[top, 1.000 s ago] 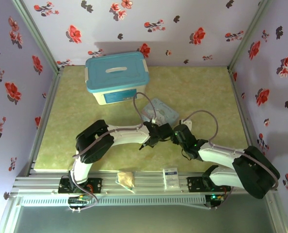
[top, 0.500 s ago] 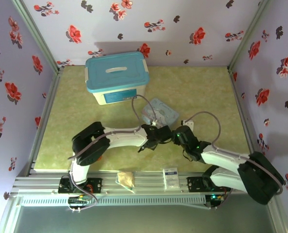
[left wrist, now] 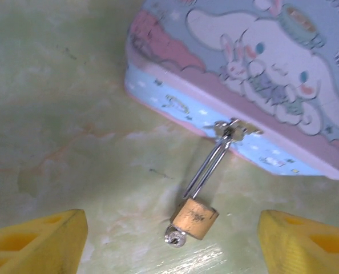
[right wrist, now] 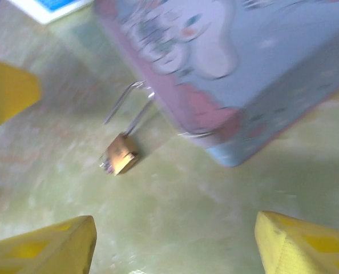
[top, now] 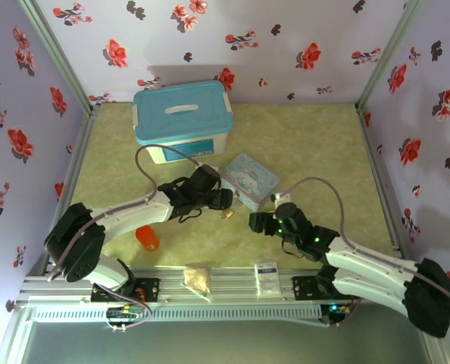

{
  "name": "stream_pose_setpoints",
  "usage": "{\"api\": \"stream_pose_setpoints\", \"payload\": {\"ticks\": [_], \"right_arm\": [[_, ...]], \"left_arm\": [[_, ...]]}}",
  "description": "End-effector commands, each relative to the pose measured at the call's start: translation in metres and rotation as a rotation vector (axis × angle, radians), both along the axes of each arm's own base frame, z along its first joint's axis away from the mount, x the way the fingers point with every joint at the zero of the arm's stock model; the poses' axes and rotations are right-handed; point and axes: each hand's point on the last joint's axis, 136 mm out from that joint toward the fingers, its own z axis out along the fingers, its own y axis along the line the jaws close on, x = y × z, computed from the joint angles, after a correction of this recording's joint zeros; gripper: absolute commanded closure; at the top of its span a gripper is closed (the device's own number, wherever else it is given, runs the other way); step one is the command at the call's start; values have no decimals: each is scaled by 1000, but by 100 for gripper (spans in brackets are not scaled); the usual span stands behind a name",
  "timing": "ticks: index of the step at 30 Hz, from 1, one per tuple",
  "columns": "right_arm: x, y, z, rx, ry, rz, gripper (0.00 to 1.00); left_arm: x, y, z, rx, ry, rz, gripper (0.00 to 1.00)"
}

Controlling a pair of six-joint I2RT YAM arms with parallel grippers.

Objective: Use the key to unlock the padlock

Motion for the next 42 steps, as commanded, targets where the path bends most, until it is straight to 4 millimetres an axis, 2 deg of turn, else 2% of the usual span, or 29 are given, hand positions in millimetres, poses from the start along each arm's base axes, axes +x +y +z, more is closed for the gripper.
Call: {"api": "stream_pose_setpoints", "payload": {"ticks": [1,5,11,19,22,28,34,37,42], "right_arm": [[5,35,10,11,10,18,27],[22,49,-9,-76,24,-51,27],[47,51,-22,-152,-14,-136,30],[72,15,-36,-208,-1,-203,30],[70,17,-33,-211,-4,-149,31],[58,35,-36,-187,12,-123,32],[66,47,-40,-234,8,-162,29],[70,54,-46,-250,21,-162,30],[71,51,-66,-302,50,-175,32]], "left_arm": [[1,-11,11,-112,1,-12,24],[5,-1,10,-189,5,42,26],[2,12,6,-182,9,59,26],[-2,13,-6,-186,30,69,30],[-4,11,-11,-202,41,66,31],[-6,10,-18,-224,54,73,31],[-6,13,-15,-230,43,73,31],[-8,16,-16,-227,44,75,31],[-9,19,-22,-225,51,84,31]]}}
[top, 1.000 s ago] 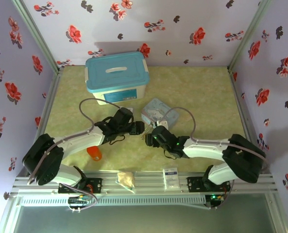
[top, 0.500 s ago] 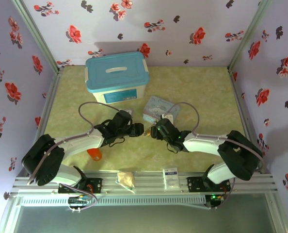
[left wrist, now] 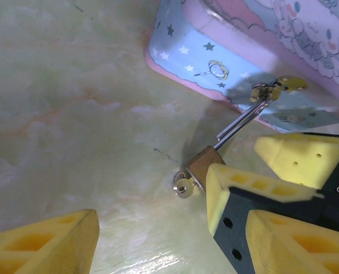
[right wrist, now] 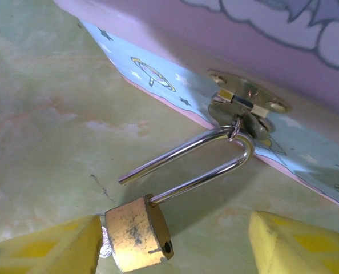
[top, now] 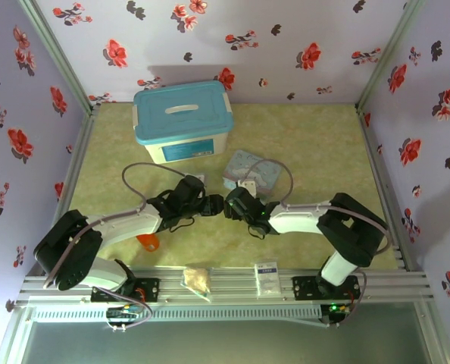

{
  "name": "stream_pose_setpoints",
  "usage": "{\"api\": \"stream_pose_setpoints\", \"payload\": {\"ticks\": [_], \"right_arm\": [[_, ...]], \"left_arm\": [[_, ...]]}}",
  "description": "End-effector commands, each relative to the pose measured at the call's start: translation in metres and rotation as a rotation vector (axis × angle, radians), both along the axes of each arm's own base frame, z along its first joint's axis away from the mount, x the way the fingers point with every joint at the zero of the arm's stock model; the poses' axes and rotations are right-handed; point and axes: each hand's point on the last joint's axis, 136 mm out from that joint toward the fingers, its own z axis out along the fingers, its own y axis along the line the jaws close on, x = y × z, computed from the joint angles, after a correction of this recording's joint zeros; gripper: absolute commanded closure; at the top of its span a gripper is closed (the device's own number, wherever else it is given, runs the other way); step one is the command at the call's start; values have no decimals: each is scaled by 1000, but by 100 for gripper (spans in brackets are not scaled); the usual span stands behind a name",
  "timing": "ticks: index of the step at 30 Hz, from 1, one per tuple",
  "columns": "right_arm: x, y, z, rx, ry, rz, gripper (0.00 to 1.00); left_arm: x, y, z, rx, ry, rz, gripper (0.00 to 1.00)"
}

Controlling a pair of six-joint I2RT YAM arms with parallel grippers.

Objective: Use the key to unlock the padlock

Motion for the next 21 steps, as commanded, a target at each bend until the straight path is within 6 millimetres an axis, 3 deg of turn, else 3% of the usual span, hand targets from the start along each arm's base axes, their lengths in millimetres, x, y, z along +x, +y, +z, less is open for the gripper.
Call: {"api": "stream_pose_setpoints", "payload": {"ticks": [1,8,21], "right_arm": [[1,-7,-12,-47,9,-42,33],[-6,-13,-29,-66,44,-49,47],[-32,-43,-38,18,104,-48,64]], "left_arm": [[0,2,1,-28,-2,12,31],[1,2,0,-24,0,12,31],[0,2,-4,-30,6,15,31]]}}
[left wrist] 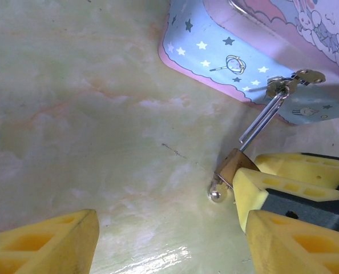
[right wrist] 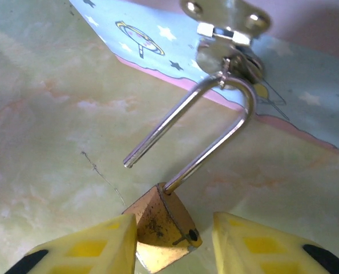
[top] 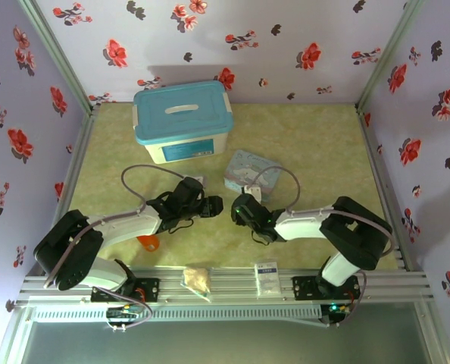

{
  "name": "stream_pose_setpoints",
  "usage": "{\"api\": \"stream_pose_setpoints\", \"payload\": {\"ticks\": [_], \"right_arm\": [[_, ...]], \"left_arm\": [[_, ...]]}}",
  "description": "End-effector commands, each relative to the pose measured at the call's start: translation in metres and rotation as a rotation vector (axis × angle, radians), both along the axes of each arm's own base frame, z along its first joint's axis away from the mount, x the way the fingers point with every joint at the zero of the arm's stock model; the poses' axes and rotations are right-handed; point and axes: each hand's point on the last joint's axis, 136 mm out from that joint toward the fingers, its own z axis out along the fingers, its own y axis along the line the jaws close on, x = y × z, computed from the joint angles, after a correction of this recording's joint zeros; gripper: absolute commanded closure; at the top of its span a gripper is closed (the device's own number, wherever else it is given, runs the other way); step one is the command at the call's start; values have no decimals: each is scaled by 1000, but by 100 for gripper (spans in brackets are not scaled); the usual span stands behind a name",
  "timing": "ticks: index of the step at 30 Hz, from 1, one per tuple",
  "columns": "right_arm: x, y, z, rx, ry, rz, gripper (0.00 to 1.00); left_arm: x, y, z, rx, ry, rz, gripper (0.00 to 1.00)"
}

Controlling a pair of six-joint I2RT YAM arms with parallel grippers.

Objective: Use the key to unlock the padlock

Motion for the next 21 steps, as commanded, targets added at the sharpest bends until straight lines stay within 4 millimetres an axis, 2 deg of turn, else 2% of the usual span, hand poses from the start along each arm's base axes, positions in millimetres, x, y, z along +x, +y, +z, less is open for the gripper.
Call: {"api": "stream_pose_setpoints", "payload": {"ticks": [1,9,11,15,21], "right_arm": [[-17,-32,-31,-61,101,-25,66],[-21,-43,-27,19,114,-57,82],[-22,-49,-29,37,122,-75,82],[-25,-57,-34,95,144,-115,85],[-28,-59,-34,180,168,-141,87]], "left_arm": [[1,0,0,-24,4,6,31],[1,-1,0,-23,3,3,31],[2,-2,2,-25,-2,1,31],[12,-10,16,-36,-39,-10,31],[39,-30,49,-31,-125,-46,31]]}}
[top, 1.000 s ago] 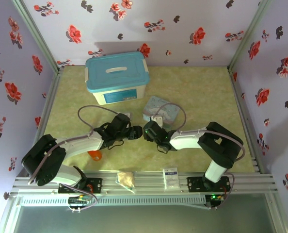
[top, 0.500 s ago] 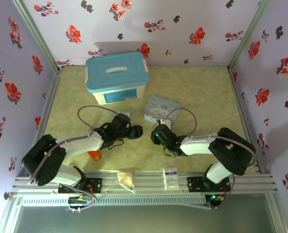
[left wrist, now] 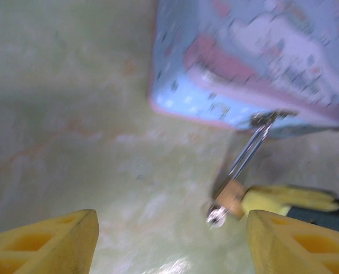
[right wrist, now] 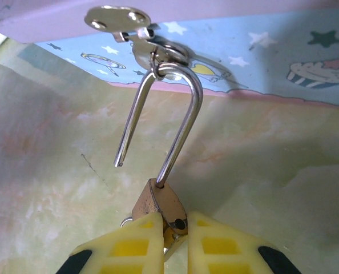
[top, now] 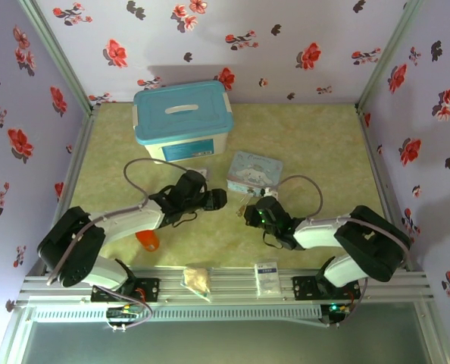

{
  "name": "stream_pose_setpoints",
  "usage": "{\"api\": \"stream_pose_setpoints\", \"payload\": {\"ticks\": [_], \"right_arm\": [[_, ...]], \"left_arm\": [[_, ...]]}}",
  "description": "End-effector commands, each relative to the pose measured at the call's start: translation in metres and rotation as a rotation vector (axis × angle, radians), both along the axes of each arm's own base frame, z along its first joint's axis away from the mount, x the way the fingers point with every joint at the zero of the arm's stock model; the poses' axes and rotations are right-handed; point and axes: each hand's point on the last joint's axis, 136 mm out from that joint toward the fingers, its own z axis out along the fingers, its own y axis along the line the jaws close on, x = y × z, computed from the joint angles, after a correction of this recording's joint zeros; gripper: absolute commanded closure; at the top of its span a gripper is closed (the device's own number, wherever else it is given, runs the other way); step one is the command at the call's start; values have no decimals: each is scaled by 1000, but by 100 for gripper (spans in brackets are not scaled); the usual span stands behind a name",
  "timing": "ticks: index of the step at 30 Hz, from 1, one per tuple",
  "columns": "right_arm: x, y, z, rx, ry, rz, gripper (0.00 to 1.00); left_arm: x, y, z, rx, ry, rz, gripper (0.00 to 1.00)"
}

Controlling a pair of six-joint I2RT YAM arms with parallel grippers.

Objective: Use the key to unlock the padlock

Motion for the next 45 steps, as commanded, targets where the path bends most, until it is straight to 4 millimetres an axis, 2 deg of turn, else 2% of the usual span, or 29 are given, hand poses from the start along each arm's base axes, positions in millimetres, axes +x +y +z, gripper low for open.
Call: {"api": "stream_pose_setpoints", "payload": {"ticks": [1,7,12,15,18,22,27,38,45], "right_arm": [[-22,-33,-37,-86,128,-51,87],[-28,-38,-34,-32,147,-71,90],[-25,-34,-32,44,174,-101,90],[-23,-28,-30,103,189,-109,90],[-20,-22,-27,148,200,-121,91],[-12,-17,-26,182,201,-139,92],[-4,-22,-24,240,188,-206,95],[13,-41,3,268,110,-319,98],[19,-37,-6,389,160,-353,100]], "left_arm": [[22,-14,24,6,-83,-33,31],[56,-37,23,76,-139,-53,27],[82,-48,0,182,-155,-52,27],[86,-48,-11,259,-159,-50,27],[88,-42,-23,367,-152,-45,30],[86,-37,-37,413,-129,-50,36],[81,-30,-49,449,-102,-53,43],[75,-23,-60,457,-87,-49,43],[75,-25,-63,455,-89,-57,44]]}}
